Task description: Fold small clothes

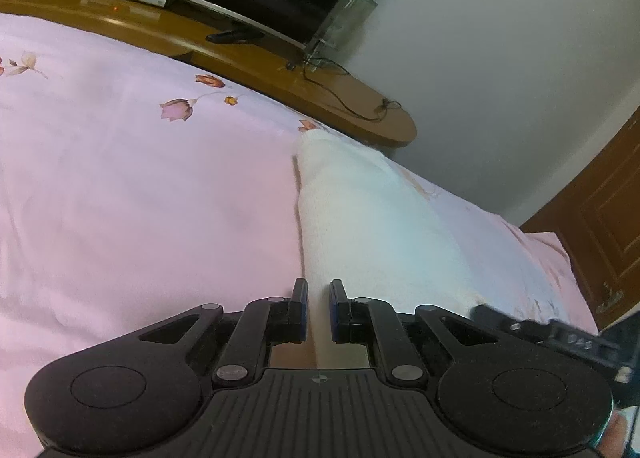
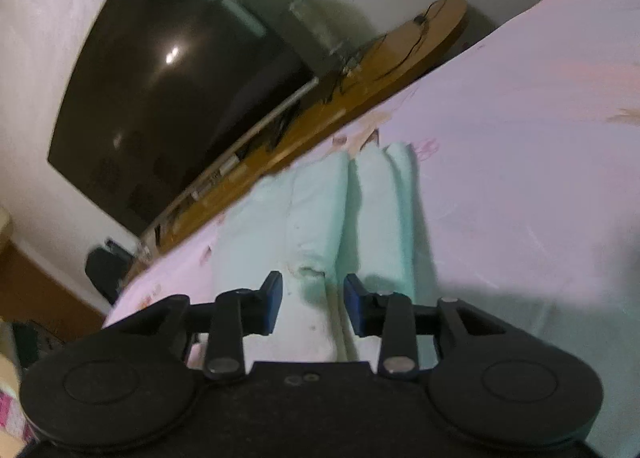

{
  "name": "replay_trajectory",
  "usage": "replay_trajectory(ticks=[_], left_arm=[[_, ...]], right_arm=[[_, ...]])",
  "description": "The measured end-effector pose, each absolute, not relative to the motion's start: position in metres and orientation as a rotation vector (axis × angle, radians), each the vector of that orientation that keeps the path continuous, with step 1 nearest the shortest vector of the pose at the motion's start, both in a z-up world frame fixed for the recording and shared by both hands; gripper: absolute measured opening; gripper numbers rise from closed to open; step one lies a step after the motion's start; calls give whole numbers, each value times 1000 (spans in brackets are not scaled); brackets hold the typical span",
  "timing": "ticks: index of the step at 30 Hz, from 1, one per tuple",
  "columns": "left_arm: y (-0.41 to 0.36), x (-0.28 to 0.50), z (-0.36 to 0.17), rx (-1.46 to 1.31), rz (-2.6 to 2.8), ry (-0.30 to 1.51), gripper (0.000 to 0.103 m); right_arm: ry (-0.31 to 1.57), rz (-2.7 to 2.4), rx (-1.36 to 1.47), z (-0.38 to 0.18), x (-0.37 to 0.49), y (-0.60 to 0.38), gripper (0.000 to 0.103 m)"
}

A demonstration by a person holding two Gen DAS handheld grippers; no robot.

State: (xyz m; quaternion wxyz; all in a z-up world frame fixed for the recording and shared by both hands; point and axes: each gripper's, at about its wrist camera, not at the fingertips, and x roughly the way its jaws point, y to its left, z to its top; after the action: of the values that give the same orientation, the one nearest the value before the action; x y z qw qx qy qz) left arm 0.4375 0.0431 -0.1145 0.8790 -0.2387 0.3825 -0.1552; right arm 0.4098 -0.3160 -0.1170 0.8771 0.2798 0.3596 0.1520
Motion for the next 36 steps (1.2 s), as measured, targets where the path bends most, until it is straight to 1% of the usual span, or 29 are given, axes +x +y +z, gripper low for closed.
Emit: replay_trajectory(ticks=[2, 6, 7, 10, 11, 14, 18, 20, 22, 23, 24, 25, 26, 27, 28, 31, 32, 33, 34, 36], left_arm=[[43, 440, -116, -494, -328, 801, 9], [43, 445, -119, -492, -326, 809, 9], [43, 446, -120, -495, -325, 810, 9], [42, 448, -117, -477, -323, 803, 9], [40, 449, -116, -467, -324, 803, 9], [34, 449, -109, -457, -344, 789, 9], [19, 449, -103, -433, -387, 788, 9], [11, 450, -104, -407, -386, 803, 9], [5, 450, -102, -376, -369, 807, 9], [5, 450, -100, -365, -372, 802, 9], [5, 449, -97, -361, -376, 793, 9], [6, 449, -97, -365, -380, 789, 9], [6, 449, -97, -371, -386, 789, 9], [6, 450, -98, -371, -387, 792, 9], [5, 451, -99, -368, -385, 794, 9], [1, 452, -100, -369, -381, 800, 9], [1, 453, -100, -365, -380, 803, 9], [1, 453, -100, -364, -382, 807, 9], [1, 453, -100, -368, -387, 811, 9], [-1, 453, -98, -362, -399, 816, 9]], right_arm=[[791, 352, 585, -126, 419, -311, 36], [783, 438, 532, -121, 419, -287, 38], [793, 421, 501, -122, 420, -283, 38], [798, 395, 548, -129, 431, -284, 30], [801, 389, 550, -128, 434, -284, 16], [763, 377, 421, -112, 425, -270, 13], [680, 352, 401, -86, 393, -273, 13], [712, 305, 394, -95, 392, -281, 13], [803, 279, 413, -117, 410, -287, 14], [799, 293, 436, -119, 412, -290, 17], [776, 294, 459, -116, 412, -294, 24], [742, 279, 474, -109, 408, -299, 28], [708, 260, 481, -104, 405, -303, 39], [689, 249, 491, -100, 400, -308, 45], [680, 247, 518, -100, 404, -313, 45], [708, 224, 546, -105, 430, -316, 41], [711, 230, 545, -106, 437, -315, 34], [700, 236, 524, -106, 442, -313, 13], [684, 237, 457, -103, 446, -307, 10], [659, 241, 313, -98, 443, -297, 9]])
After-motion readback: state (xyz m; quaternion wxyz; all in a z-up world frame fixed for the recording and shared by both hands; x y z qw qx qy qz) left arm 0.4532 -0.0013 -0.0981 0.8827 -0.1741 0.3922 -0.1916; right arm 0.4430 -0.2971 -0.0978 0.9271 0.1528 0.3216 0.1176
